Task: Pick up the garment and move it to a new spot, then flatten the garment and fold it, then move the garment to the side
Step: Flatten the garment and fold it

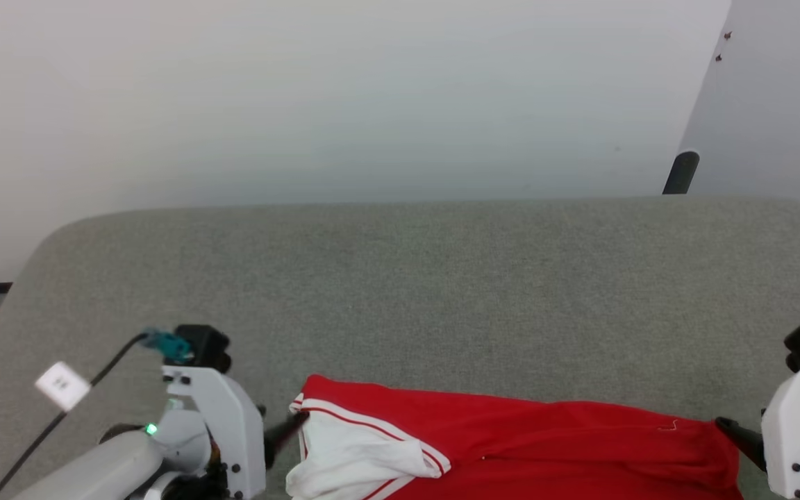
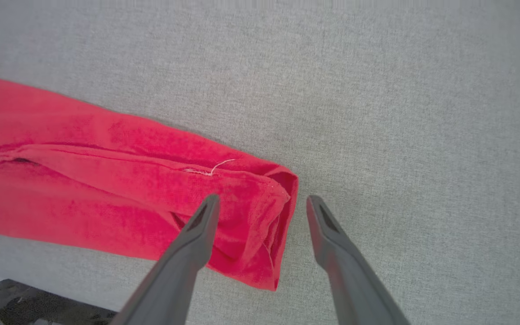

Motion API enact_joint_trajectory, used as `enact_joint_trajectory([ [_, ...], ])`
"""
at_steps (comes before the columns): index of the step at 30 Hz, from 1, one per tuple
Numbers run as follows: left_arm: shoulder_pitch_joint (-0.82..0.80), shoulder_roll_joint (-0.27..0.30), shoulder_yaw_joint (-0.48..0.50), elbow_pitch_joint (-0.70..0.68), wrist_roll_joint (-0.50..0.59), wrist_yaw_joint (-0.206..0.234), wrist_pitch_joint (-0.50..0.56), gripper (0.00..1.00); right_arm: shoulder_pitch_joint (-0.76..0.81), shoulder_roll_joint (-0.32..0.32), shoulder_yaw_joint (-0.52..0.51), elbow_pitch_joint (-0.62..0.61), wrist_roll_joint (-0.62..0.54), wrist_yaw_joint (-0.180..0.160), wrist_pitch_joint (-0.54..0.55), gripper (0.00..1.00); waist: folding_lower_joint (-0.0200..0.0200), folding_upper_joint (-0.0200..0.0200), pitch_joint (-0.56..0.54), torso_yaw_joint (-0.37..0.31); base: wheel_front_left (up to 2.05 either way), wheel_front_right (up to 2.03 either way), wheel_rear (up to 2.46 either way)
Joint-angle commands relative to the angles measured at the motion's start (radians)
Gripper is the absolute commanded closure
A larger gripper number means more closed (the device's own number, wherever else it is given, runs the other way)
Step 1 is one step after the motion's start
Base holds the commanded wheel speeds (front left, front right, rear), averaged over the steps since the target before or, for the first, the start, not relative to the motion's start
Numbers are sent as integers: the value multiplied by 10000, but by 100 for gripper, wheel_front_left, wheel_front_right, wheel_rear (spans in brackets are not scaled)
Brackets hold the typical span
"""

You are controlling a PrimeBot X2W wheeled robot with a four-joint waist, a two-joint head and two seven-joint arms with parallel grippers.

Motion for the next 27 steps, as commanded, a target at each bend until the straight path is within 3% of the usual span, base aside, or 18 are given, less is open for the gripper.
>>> enact_joint_trajectory([
  [1, 258, 23, 132, -63, 211, 47, -485, 0, 259, 113, -230, -87, -126, -10, -212, 0, 0, 0, -98, 41, 0, 0, 0],
  [9, 1301, 74, 757, 245, 1123, -166, -3782, 0, 1090, 603, -1462, -261, -710, -10, -1835, 0, 0, 0, -250, 285, 0, 0, 0],
  [14, 1909, -109, 1148, 666, 1439, -442, -5511, 0, 1493, 758, -1926, -59, -764, -10, -1861, 0, 0, 0, -244, 471, 0, 0, 0],
  [20, 2599, -440, 2016, 1242, 2023, -567, -6036, 0, 1718, 891, -2302, 336, -702, -10, -1365, 0, 0, 0, -143, 748, 0, 0, 0],
  [27, 3775, -1363, 4464, 1376, 3542, -812, -6053, 0, 1740, 979, -2493, 740, -665, -10, -962, 0, 0, 0, 100, 1060, 0, 0, 0],
])
